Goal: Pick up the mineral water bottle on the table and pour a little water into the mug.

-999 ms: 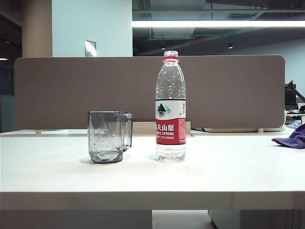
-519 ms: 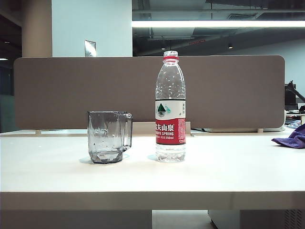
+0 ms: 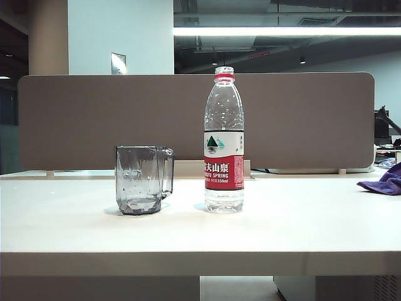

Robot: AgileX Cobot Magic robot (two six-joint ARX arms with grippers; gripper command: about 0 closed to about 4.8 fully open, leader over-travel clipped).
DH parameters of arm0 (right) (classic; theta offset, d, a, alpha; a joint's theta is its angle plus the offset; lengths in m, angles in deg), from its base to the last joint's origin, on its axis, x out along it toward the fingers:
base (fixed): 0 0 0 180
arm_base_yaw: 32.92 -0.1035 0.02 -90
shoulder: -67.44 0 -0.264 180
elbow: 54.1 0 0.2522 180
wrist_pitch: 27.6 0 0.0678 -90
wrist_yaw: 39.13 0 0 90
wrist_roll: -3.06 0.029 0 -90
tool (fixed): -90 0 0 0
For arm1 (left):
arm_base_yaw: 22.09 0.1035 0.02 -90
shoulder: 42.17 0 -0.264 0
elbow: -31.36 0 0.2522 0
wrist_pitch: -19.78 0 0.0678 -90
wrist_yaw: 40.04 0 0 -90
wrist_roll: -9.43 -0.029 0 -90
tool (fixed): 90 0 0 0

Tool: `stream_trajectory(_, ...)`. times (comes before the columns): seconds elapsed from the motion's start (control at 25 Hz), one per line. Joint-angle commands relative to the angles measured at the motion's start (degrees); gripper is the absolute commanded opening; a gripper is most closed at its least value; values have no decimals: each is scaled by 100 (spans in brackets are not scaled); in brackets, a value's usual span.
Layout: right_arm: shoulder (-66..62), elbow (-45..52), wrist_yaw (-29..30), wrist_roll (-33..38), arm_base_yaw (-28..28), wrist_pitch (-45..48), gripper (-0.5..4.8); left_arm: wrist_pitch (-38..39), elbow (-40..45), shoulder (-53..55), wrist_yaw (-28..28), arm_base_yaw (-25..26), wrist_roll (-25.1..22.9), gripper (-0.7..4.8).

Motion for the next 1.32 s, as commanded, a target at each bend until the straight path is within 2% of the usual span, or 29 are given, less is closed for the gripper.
stream_trajectory(0.04,7,42,-13,-15,2,50,-5,-24,15,4,-2,-4,-7,-3)
stream_trajectory(0.36,4,39,-44,122,7,31,-5,-24,15,4,-2,-9,-7,-3)
stream_trajectory(0.52,7,39,-798,1099,13,2,-5,-22,15,2,-2,-9,-7,-3)
stream_trajectory(0.72,7,39,-1290,1161,13,50,-5,-24,15,2,0,-9,-7,-3)
stream_trajectory(0.96,7,39,-1207,1161,20,42,-5,-24,15,2,0,-9,-7,-3)
stream_trajectory(1.2,7,42,-289,1034,855,20,-5,-24,15,2,-2,-9,-7,-3)
stream_trajectory(1.32,7,42,-398,1034,905,0,-5,-24,15,2,-2,-9,-4,-3)
